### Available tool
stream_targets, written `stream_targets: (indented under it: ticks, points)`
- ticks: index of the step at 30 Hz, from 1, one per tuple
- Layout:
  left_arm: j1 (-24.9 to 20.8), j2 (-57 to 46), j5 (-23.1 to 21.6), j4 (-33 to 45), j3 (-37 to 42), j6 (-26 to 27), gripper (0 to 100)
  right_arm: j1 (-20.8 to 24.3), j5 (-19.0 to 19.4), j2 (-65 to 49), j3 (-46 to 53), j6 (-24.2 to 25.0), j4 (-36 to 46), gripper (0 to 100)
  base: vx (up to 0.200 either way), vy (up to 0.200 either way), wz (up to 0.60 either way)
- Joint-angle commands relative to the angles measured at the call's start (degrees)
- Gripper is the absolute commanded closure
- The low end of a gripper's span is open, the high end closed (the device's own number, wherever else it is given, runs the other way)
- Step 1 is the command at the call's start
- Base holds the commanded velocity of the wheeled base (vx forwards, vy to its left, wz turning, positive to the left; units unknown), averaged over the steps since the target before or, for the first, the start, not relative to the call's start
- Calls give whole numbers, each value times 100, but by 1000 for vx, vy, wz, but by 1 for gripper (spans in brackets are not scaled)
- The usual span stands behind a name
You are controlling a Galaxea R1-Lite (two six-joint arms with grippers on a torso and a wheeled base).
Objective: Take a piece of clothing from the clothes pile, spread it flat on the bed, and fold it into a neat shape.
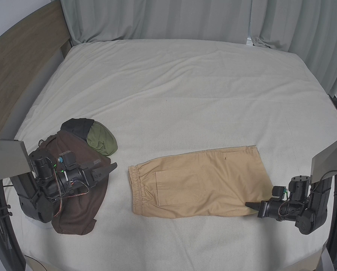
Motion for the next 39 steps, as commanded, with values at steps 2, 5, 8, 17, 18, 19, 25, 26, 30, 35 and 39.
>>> stream_targets:
  ticks: [2,5,8,17,18,19,25,26,30,35,39]
  points:
    - [0,-5,-1,5,-3,5,0,14,-6,23,0,3,1,100,0,0,0]
    - [0,-5,-1,-4,-3,-3,0,40,-50,23,18,-6,1,0,0,0,0]
    - [8,-5,-1,-4,-3,5,0,58,-173,-39,150,-15,1,0,0,0,0]
    - [0,-5,-9,-4,-12,-3,0,409,-156,-399,1046,-41,1,0,0,0,0]
    - [0,-5,-9,-4,-12,-3,0,445,-147,-434,1090,-41,1,0,0,0,0]
    - [0,-5,-9,-4,-12,-3,0,506,-129,-531,1178,-41,1,0,0,0,0]
    - [0,-5,-9,-4,-12,5,0,752,345,-1006,1248,21,36,0,0,0,0]
    - [0,-5,-9,-4,-12,5,0,752,345,-1006,1248,21,36,0,0,0,0]
    - [8,4,-9,5,-12,-3,0,858,741,-1225,1248,21,10,0,0,0,0]
    - [0,13,-9,-4,5,5,0,787,1259,-1507,1178,21,-8,0,0,0,0]
    - [-27,39,-9,-4,14,-3,0,568,1831,-1779,1046,56,1,0,0,0,0]
